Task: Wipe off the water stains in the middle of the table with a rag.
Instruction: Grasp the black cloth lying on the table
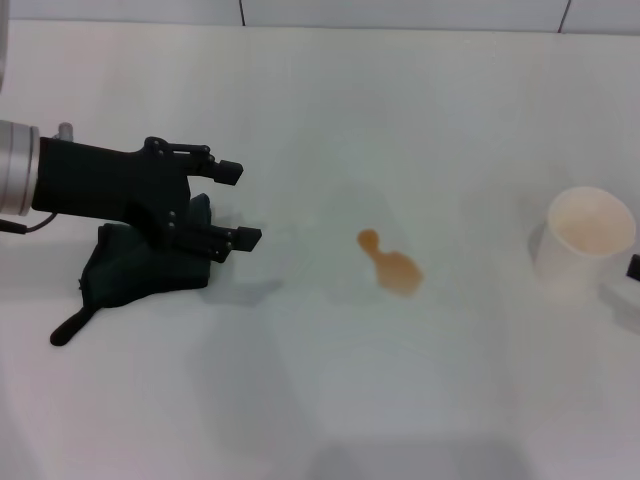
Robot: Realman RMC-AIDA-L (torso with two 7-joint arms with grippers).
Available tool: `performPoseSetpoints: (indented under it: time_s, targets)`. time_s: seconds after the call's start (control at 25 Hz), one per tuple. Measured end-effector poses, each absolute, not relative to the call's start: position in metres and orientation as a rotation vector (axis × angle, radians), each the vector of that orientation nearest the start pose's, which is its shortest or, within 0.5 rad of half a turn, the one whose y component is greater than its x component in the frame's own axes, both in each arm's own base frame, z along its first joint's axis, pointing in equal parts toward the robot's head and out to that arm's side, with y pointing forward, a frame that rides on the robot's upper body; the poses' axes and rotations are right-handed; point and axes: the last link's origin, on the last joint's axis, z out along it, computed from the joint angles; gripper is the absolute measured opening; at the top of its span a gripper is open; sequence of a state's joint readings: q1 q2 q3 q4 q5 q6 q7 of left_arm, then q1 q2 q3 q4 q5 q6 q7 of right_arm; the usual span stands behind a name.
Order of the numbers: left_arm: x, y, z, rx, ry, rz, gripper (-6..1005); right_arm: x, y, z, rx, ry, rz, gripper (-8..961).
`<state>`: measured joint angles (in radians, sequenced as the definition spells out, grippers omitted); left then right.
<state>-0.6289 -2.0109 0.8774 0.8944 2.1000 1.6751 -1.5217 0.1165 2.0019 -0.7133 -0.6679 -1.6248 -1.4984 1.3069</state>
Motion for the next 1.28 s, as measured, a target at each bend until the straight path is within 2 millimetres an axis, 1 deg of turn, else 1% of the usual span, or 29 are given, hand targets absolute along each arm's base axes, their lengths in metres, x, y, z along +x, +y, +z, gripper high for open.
performPoseSetpoints:
  time_s: [0.16, 0.2, 0.28, 0.44, 0.56, 0.72, 0.8, 0.88, 1.04, 1.12, 1.28]
  targets:
    - [-0.214, 0.355, 0.031, -2.986, -0.299, -0.357, 844, 0.369, 0.240, 0.074, -2.198, 0.850, 0.758, 854]
    - [-0.214, 0.355, 0.031, -2.986, -0.299, -0.357, 844, 0.366, 0.242, 0.079, -2.199, 0.830, 0.763, 854]
    - [-0.213, 0.355, 0.031, -2.986, -0.299, -0.359, 844, 0.363, 0.243, 0.083, -2.200, 0.815, 0.769, 854]
    - [-0.213, 0.355, 0.031, -2.985, -0.298, -0.362, 843, 0.351, 0.248, 0.094, -2.216, 0.762, 0.808, 854]
    - [-0.213, 0.355, 0.030, -2.982, -0.300, -0.368, 843, 0.337, 0.253, 0.096, -2.250, 0.708, 0.873, 854]
    - [-0.212, 0.355, 0.030, -2.977, -0.297, -0.370, 842, 0.315, 0.263, 0.092, -2.310, 0.629, 0.965, 853]
    - [-0.212, 0.355, 0.030, -2.976, -0.296, -0.370, 842, 0.298, 0.272, 0.086, -2.369, 0.574, 1.015, 852]
    - [-0.212, 0.355, 0.030, -2.974, -0.293, -0.369, 841, 0.290, 0.277, 0.081, -2.405, 0.550, 1.028, 851]
    - [-0.213, 0.356, 0.032, -2.969, -0.292, -0.366, 840, 0.267, 0.294, 0.068, -2.507, 0.481, 1.041, 849]
    - [-0.213, 0.357, 0.032, -2.967, -0.293, -0.364, 840, 0.260, 0.301, 0.064, -2.543, 0.456, 1.024, 848]
    - [-0.215, 0.359, 0.035, -2.948, -0.302, -0.366, 839, 0.256, 0.312, 0.059, -2.569, 0.427, 0.936, 845]
